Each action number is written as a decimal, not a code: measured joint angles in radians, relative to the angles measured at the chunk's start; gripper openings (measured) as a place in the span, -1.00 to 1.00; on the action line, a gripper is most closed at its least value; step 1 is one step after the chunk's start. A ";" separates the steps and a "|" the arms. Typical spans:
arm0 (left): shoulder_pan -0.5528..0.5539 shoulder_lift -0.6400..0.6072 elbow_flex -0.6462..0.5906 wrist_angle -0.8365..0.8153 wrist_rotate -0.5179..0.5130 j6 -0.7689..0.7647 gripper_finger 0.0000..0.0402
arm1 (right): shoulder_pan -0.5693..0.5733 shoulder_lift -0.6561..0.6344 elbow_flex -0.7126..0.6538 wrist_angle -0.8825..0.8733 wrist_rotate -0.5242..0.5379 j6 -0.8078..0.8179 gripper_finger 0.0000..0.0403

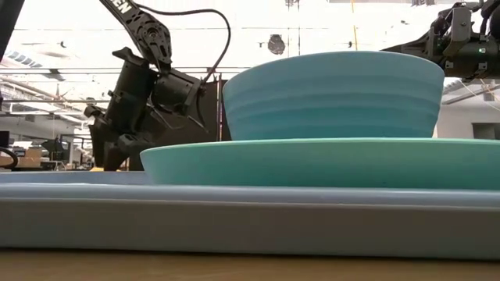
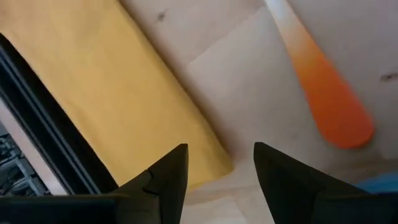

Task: Set up tray
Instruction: Put the yellow napkin on the blue tray

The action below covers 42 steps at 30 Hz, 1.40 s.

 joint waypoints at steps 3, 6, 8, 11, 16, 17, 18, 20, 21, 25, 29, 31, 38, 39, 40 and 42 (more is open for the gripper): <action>0.010 0.000 -0.028 0.006 0.006 -0.001 -0.07 | 0.000 0.000 0.000 0.000 -0.001 0.001 -0.42; 0.024 0.000 -0.061 0.005 0.008 -0.009 -0.07 | 0.000 0.000 0.000 0.000 -0.002 0.001 -0.42; 0.031 0.000 -0.079 0.008 0.019 -0.014 -0.07 | 0.000 0.000 0.000 0.000 -0.002 0.000 -0.42; 0.036 -0.003 -0.094 0.025 0.025 -0.015 -0.07 | 0.000 0.000 0.000 0.000 -0.001 0.000 -0.42; 0.036 -0.003 -0.097 0.058 0.023 -0.014 -0.07 | 0.000 0.000 0.000 0.010 -0.002 0.002 -0.42; 0.036 -0.003 -0.096 0.065 0.027 -0.018 -0.07 | 0.000 0.000 0.000 0.010 -0.002 0.002 -0.42; 0.036 -0.002 -0.094 0.067 0.031 -0.023 -0.07 | 0.000 0.000 0.000 0.010 -0.002 0.003 -0.42; 0.037 0.000 -0.087 0.070 0.033 -0.030 -0.07 | 0.000 0.000 0.000 0.011 -0.002 0.003 -0.42; 0.037 0.000 -0.086 0.079 0.032 -0.030 -0.07 | 0.000 0.000 0.000 0.011 -0.002 0.003 -0.42; 0.037 0.000 -0.085 0.104 0.021 -0.029 -0.07 | 0.000 0.000 0.000 0.011 -0.002 0.005 -0.42; 0.043 -0.001 -0.088 0.110 0.007 -0.022 -0.07 | 0.000 0.000 0.000 0.010 -0.002 0.011 -0.42; 0.051 -0.002 -0.090 0.113 0.005 -0.023 -0.07 | 0.000 0.000 0.000 0.010 -0.002 0.011 -0.42; 0.062 -0.003 -0.106 0.116 -0.017 -0.020 -0.07 | 0.000 0.000 0.001 0.010 -0.002 0.011 -0.42; 0.062 -0.003 -0.107 0.113 -0.019 -0.019 -0.07 | 0.000 0.000 0.001 0.010 -0.002 0.011 -0.42; 0.062 -0.003 -0.107 0.108 -0.023 -0.019 -0.07 | 0.000 0.000 0.001 0.010 -0.002 0.011 -0.42; 0.062 -0.002 -0.108 0.103 -0.026 -0.021 -0.07 | 0.000 0.000 0.001 0.010 -0.002 0.011 -0.42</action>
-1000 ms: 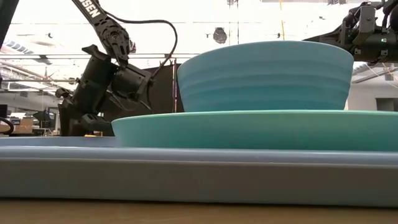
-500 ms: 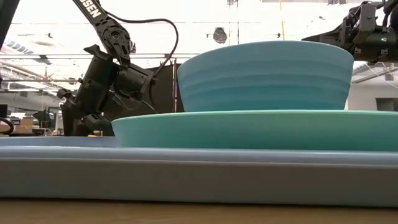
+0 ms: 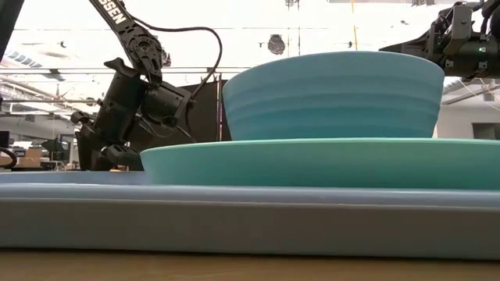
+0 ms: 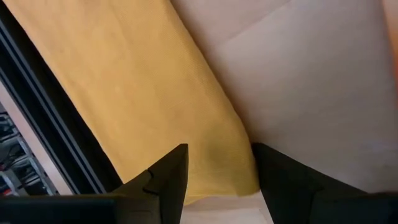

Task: Set up tray
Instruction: Put the yellow napkin on the blue tray

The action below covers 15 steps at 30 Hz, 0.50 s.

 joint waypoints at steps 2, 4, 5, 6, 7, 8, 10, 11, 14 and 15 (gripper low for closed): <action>0.000 0.001 -0.001 -0.008 -0.003 0.002 -0.07 | 0.000 0.000 0.000 0.000 0.000 0.000 -0.42; 0.000 0.001 -0.001 -0.025 -0.001 0.004 -0.07 | 0.000 0.000 0.000 0.000 0.000 0.000 -0.42; 0.000 0.001 -0.001 -0.034 -0.001 0.004 -0.07 | 0.000 0.000 0.000 0.000 0.000 0.000 -0.42; 0.000 0.002 -0.002 -0.041 0.000 0.004 -0.07 | 0.000 0.000 0.000 0.001 0.000 0.000 -0.42; 0.000 0.002 -0.002 -0.046 0.001 0.003 -0.07 | 0.000 0.000 0.000 0.001 0.000 0.000 -0.42; 0.001 0.002 -0.002 -0.050 0.002 0.000 -0.07 | 0.000 0.000 0.000 0.001 0.000 0.000 -0.42; 0.001 0.002 -0.003 -0.051 0.001 -0.001 -0.08 | 0.000 0.000 0.000 0.001 0.000 0.000 -0.42; 0.001 0.002 -0.003 -0.048 0.004 -0.001 -0.09 | 0.000 0.000 0.000 0.001 0.000 0.000 -0.42; 0.001 0.002 -0.003 -0.026 0.017 -0.002 -0.21 | 0.000 0.000 0.000 0.001 0.000 0.000 -0.42; 0.001 0.002 -0.003 -0.021 0.022 -0.001 -0.28 | 0.000 0.000 0.000 0.001 0.000 0.000 -0.42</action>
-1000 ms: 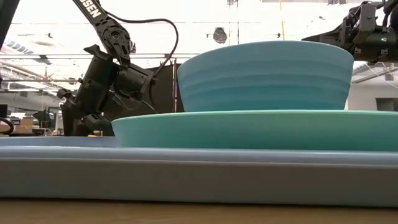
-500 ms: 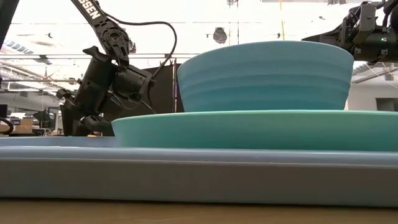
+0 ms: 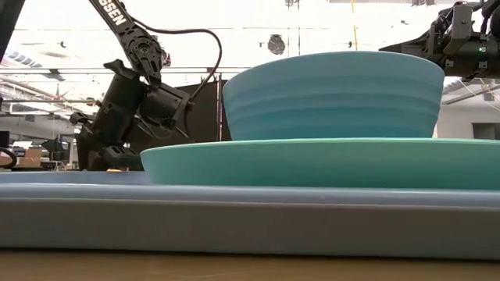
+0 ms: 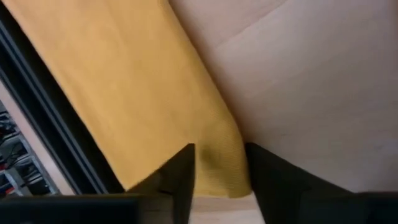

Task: Set up tray
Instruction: Put the yellow napkin on the blue tray

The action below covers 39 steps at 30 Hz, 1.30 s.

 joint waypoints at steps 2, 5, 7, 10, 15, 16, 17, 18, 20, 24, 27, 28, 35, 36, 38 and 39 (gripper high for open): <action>0.000 0.000 0.000 0.015 0.010 0.000 -0.46 | 0.000 0.000 0.000 0.000 0.000 0.000 -0.42; 0.005 0.000 0.000 0.047 0.038 0.021 -0.81 | 0.000 0.000 0.000 0.000 0.000 0.000 -0.42; 0.011 0.000 0.000 0.055 0.047 0.039 -0.92 | 0.000 0.000 0.000 0.000 0.000 0.000 -0.42; 0.012 0.000 0.000 0.054 0.055 0.066 -0.94 | 0.000 0.000 0.000 0.000 0.000 0.000 -0.42; 0.011 -0.008 0.017 -0.023 0.141 0.098 -0.95 | 0.000 0.000 0.000 0.000 0.000 0.000 -0.42; 0.004 -0.006 0.026 -0.048 0.176 0.098 -0.95 | 0.000 0.000 0.000 0.000 0.000 0.000 -0.42; -0.007 -0.006 0.039 -0.072 0.204 0.098 -0.95 | 0.000 0.000 0.000 0.001 0.000 0.000 -0.42; -0.018 -0.015 0.052 -0.090 0.221 0.100 -0.95 | 0.000 0.000 0.000 0.003 0.000 0.000 -0.42; -0.045 -0.035 0.078 -0.115 0.228 0.110 -0.95 | 0.000 0.000 0.000 0.004 0.000 -0.001 -0.42; -0.108 -0.054 0.145 -0.193 0.203 0.076 -0.95 | 0.000 0.000 0.000 0.003 0.000 -0.002 -0.42; -0.151 -0.061 0.200 -0.258 0.205 0.046 -0.95 | 0.000 0.000 0.000 0.003 0.000 -0.003 -0.42; -0.167 -0.059 0.218 -0.268 0.212 0.039 -0.95 | 0.000 0.000 0.000 0.003 0.000 -0.003 -0.42; -0.293 -0.063 0.301 -0.270 0.303 -0.005 -0.95 | 0.000 0.001 -0.001 0.003 0.000 -0.003 -0.42; -0.311 -0.063 0.308 -0.268 0.318 -0.018 -0.95 | 0.000 0.001 -0.001 0.003 0.000 -0.003 -0.42; -0.346 -0.063 0.316 -0.268 0.344 -0.035 -0.95 | 0.000 0.001 -0.001 0.003 0.000 -0.003 -0.42; -0.362 -0.063 0.318 -0.263 0.358 -0.039 -0.95 | 0.000 0.001 -0.001 0.003 0.000 -0.003 -0.42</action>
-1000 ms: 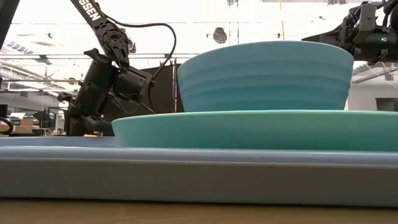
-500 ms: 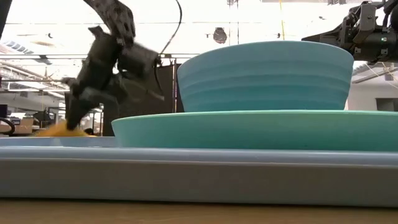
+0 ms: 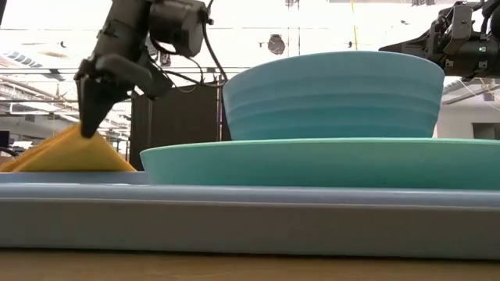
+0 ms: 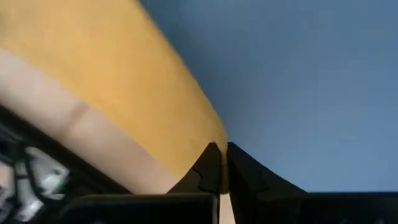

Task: Set up tray
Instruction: Put the yellow napkin on the blue tray

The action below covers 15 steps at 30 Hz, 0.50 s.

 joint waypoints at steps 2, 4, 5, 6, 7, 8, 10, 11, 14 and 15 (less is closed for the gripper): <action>-0.028 -0.001 0.000 0.032 0.037 -0.006 -0.95 | 0.000 0.000 0.000 0.004 0.000 0.000 -0.42; -0.054 0.000 0.000 0.062 0.069 -0.015 -0.95 | 0.000 0.000 0.000 0.008 0.000 0.000 -0.42; -0.066 0.000 0.001 0.075 0.081 -0.019 -0.95 | 0.000 0.000 0.000 0.008 0.000 0.000 -0.42; -0.078 0.000 0.001 0.091 0.091 -0.021 -0.95 | 0.000 0.000 0.000 0.008 0.000 0.000 -0.42; -0.090 0.000 0.001 0.108 0.102 -0.023 -0.95 | 0.000 0.000 0.000 0.008 0.000 0.000 -0.42; -0.100 0.000 0.001 0.131 0.114 -0.027 -0.95 | 0.000 0.000 0.000 0.008 0.000 0.000 -0.42; -0.121 0.000 0.001 0.176 0.133 -0.026 -0.95 | 0.000 0.000 0.000 0.011 0.000 0.000 -0.42; -0.130 0.000 0.001 0.198 0.142 -0.024 -0.95 | 0.000 0.000 0.000 0.017 0.000 0.000 -0.42; -0.156 0.000 0.002 0.259 0.169 -0.017 -0.95 | 0.000 0.000 0.000 0.023 0.000 0.010 -0.42; -0.164 0.000 0.002 0.275 0.181 -0.018 -0.95 | 0.000 0.000 0.000 0.023 0.000 0.013 -0.42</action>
